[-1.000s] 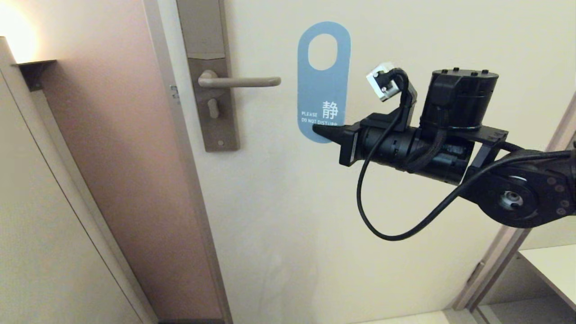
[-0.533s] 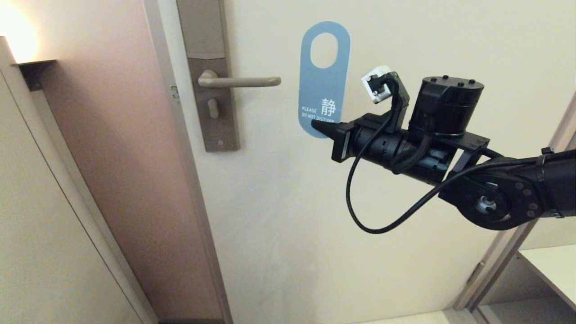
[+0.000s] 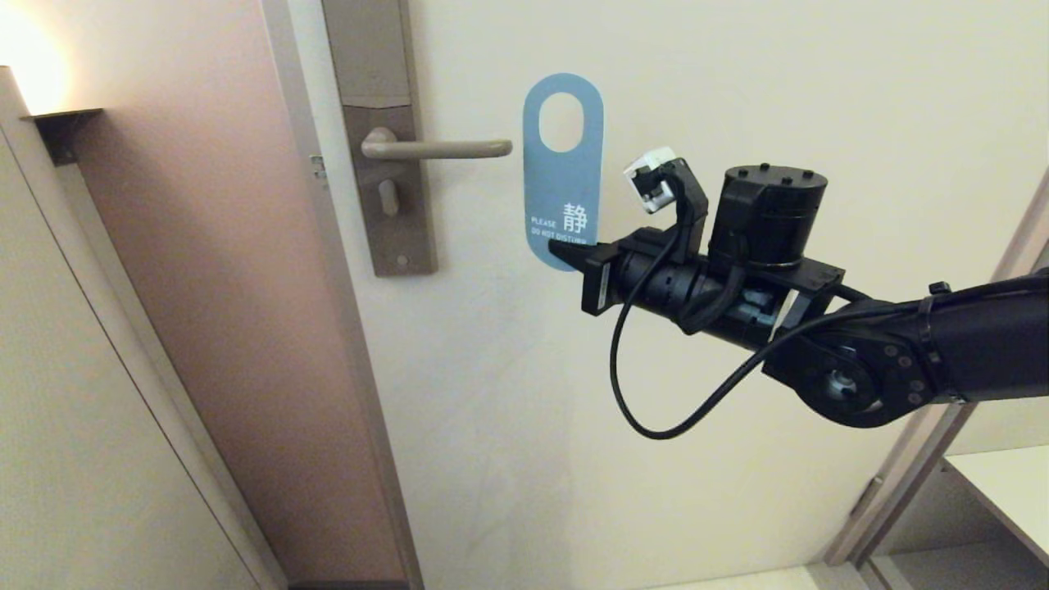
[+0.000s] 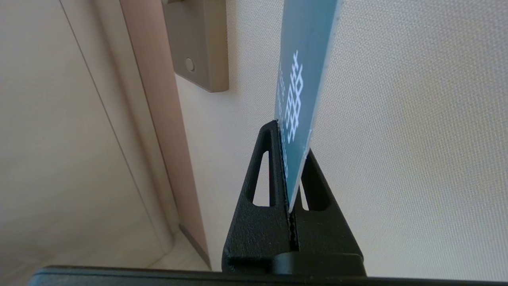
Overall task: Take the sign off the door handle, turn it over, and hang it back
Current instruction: Hang the sign back with the other side facing out
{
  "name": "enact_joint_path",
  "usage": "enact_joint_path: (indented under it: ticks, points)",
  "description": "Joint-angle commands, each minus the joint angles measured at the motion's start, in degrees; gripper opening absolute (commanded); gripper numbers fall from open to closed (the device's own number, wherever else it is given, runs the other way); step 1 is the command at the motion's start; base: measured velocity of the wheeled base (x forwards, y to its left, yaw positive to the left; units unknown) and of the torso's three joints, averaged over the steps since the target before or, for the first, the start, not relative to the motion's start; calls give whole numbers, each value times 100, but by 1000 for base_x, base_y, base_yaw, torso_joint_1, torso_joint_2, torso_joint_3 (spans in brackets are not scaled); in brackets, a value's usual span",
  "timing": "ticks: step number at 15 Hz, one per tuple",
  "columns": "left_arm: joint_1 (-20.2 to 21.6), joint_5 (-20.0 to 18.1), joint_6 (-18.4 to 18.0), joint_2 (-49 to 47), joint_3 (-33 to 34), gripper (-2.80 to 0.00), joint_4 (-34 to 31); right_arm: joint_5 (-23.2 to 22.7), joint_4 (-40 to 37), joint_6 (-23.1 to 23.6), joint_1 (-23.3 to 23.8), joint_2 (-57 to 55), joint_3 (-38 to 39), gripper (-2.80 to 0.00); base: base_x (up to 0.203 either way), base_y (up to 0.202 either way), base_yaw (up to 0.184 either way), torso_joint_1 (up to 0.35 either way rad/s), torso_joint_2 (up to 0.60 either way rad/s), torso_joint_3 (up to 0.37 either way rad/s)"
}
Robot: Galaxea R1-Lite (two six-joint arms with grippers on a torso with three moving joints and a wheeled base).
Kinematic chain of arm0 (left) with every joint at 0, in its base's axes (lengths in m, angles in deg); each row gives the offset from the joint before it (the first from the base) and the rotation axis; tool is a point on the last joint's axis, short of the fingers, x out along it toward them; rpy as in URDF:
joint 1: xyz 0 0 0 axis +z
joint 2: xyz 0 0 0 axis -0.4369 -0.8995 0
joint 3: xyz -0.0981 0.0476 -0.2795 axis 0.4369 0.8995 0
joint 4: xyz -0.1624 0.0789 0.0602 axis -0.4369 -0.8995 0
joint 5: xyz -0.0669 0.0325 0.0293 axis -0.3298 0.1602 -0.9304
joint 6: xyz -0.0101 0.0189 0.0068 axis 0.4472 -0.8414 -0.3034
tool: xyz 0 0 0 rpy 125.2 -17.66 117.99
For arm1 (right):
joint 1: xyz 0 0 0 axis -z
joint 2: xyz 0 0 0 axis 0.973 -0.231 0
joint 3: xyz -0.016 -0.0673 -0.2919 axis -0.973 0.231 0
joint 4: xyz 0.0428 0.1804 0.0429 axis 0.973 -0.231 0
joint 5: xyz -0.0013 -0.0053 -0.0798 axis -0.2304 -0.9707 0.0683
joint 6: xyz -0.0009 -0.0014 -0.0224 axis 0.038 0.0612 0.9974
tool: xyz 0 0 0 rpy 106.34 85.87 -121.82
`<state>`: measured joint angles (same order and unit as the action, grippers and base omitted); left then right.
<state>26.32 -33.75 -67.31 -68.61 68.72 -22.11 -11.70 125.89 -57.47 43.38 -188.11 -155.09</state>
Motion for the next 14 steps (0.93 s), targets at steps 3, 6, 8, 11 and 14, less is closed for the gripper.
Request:
enact_joint_path:
  ticks: [3, 6, 8, 11, 14]
  points:
    - [2, 3, 3, -7, 0, -280, -2, -9, 15, 80, -13, -246, -304, -280, 0, 0, 0, 0, 0, 0]
    - [2, 3, -5, -7, 0, -280, -2, -4, 6, 83, -46, -386, -511, -280, 0, 0, 0, 0, 0, 0]
    - [2, 3, 3, -7, 0, -280, -2, 0, 6, 92, -80, -440, -504, -280, 0, 0, 0, 0, 0, 0]
    - [2, 3, 3, -7, 0, -280, -2, 18, 6, 92, -112, -477, -505, -280, 0, 0, 0, 0, 0, 0]
    - [2, 3, 1, -7, 0, -280, -2, 26, 6, 92, -208, -510, -513, -280, 0, 0, 0, 0, 0, 0]
